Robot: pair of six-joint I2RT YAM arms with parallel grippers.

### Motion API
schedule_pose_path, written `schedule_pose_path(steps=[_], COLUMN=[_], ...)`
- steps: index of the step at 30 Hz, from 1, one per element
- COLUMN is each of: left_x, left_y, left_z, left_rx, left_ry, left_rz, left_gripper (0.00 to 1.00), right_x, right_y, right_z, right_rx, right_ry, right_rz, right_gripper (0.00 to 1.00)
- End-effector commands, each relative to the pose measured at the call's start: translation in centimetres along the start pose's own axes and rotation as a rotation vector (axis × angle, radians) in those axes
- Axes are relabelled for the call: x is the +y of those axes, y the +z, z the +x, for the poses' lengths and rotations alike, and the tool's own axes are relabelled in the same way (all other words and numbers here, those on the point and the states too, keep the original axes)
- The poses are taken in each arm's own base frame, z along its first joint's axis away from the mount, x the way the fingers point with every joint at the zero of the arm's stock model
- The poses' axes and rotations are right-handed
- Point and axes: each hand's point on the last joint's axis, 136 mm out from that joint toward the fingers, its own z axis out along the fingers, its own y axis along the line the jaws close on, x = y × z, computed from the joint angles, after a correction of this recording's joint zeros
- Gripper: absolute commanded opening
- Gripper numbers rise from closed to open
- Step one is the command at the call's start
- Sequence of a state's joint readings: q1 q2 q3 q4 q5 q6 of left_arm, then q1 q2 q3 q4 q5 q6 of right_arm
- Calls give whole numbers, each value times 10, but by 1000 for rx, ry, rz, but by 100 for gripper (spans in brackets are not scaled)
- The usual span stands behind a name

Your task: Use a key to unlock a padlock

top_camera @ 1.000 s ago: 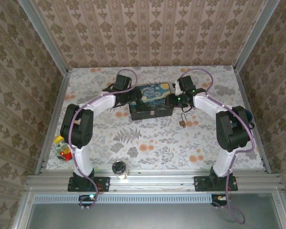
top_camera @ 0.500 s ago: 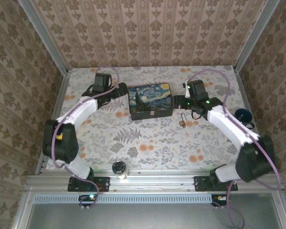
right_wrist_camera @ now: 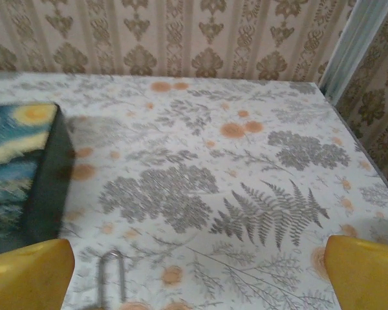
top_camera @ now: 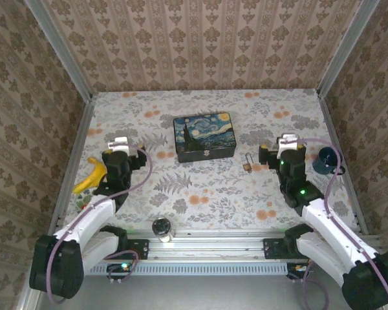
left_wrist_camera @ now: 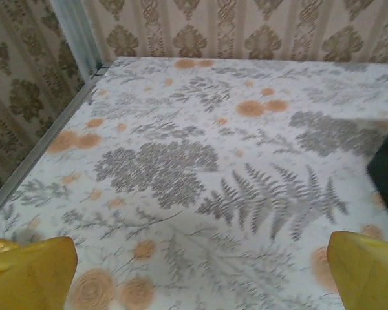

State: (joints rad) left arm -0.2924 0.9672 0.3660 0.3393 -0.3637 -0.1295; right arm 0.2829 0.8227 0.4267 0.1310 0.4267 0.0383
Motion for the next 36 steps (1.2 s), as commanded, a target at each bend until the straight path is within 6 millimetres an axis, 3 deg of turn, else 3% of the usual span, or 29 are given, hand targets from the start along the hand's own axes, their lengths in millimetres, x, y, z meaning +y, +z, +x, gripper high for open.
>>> schedule_pose_path(steps=[1, 5, 13, 18, 25, 28, 30, 36], left_x=[9, 8, 17, 21, 21, 11, 9, 10], left_y=[-6, -1, 26, 43, 69, 81, 83, 84], left_z=[-42, -25, 9, 13, 42, 41, 38, 38], left_rx=[-197, -222, -177, -171, -90, -33, -40, -31], left_ry=[56, 127, 129, 136, 71, 61, 81, 83], left_rz=[-36, -27, 10, 35, 159, 276, 266, 253], left_gripper=[100, 100, 100, 100, 100, 100, 100, 100], right_x=[-16, -22, -28, -26, -16, -11, -11, -9], right_y=[4, 20, 52, 70, 91, 105, 112, 113], right_z=[-18, 0, 13, 20, 47, 58, 60, 60], right_rx=[-167, -117, -118, -104, -56, -27, 30, 32], right_ry=[-6, 18, 89, 137, 127, 129, 129, 121], right_rz=[84, 70, 27, -16, -62, -87, -88, -95], right_gripper=[100, 100, 100, 100, 100, 100, 100, 100])
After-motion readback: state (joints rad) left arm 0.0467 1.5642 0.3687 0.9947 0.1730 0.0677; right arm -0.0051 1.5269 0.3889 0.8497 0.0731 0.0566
